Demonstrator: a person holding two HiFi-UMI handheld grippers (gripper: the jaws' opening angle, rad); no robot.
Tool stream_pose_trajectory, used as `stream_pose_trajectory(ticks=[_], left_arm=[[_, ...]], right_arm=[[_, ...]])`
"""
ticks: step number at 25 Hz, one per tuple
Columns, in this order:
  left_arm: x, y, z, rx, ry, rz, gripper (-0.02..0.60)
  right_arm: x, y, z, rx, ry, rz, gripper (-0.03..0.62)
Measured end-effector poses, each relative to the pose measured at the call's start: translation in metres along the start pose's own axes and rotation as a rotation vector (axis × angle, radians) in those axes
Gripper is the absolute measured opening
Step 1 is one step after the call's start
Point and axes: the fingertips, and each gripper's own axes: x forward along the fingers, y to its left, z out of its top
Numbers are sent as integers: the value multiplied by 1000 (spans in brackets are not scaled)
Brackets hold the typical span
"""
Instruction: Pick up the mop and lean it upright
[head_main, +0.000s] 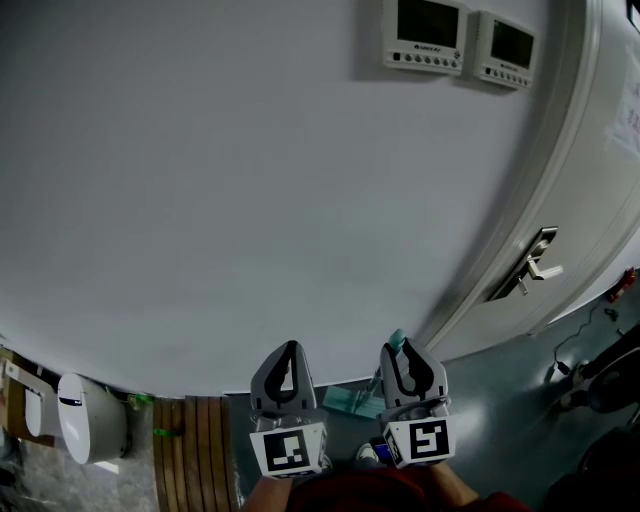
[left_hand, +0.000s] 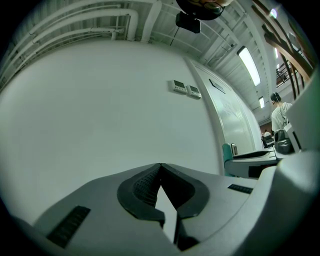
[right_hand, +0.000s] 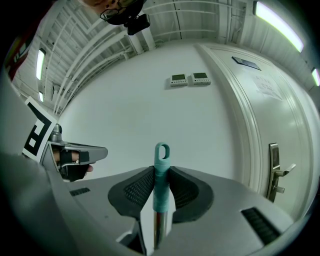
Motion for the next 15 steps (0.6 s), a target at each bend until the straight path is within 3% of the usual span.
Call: stream_pose_trajectory(ticks=[15], left_arm=[[2,2,-3,3,7,7,14]], right_arm=[[10,-1,-70,6,148,-28,106]])
